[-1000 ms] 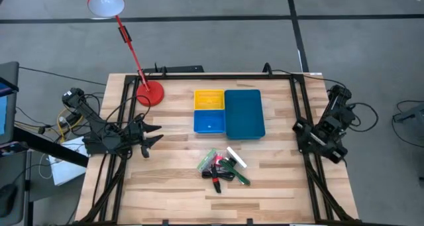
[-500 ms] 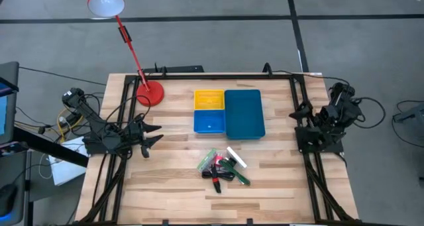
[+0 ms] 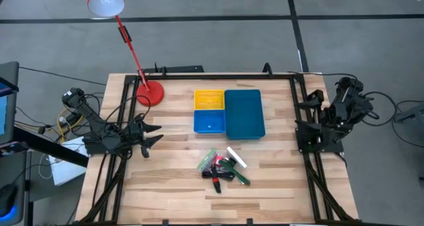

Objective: Pick and place items into bin
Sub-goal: Put the right card reader box into the yellow bin

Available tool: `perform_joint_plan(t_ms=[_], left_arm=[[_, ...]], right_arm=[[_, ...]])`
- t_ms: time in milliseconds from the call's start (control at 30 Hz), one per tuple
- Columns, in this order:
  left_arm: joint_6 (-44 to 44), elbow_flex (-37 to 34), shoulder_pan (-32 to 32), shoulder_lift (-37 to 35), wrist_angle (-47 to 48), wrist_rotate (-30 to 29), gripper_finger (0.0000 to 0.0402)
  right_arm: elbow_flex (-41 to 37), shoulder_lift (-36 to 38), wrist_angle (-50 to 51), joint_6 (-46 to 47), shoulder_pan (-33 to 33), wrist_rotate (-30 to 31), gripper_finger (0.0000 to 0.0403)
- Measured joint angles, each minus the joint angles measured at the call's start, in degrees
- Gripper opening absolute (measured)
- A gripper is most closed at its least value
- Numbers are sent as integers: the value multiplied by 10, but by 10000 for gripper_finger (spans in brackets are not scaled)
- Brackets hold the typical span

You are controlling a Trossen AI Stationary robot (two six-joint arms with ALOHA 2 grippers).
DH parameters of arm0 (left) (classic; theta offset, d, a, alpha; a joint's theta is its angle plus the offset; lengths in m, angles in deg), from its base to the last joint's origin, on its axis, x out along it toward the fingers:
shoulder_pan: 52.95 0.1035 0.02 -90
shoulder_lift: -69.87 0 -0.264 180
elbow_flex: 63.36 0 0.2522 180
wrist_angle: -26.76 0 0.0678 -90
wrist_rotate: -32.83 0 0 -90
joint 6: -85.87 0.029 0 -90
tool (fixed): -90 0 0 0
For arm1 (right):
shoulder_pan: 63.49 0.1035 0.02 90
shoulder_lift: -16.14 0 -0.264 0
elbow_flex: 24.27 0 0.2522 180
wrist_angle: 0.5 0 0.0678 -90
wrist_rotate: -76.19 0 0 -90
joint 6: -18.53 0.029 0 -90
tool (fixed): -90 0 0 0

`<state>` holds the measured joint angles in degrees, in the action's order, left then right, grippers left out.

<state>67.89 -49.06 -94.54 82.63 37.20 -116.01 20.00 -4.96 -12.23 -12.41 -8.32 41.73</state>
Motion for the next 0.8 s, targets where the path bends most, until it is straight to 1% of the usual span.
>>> perform_joint_plan(t_ms=[67,267,400,633,800], left_arm=[[0,0,0,0,0,0,190],[0,0,0,0,0,0,190],[0,0,0,0,0,0,190],[0,0,0,0,0,0,190],[0,0,0,0,0,0,190]], right_arm=[[17,-16,4,-1,-4,36,265],[73,-81,40,-2,-13,177,265],[113,-112,56,-2,-2,239,265],[173,-162,57,0,27,275,265],[209,-191,57,0,44,285,265]])
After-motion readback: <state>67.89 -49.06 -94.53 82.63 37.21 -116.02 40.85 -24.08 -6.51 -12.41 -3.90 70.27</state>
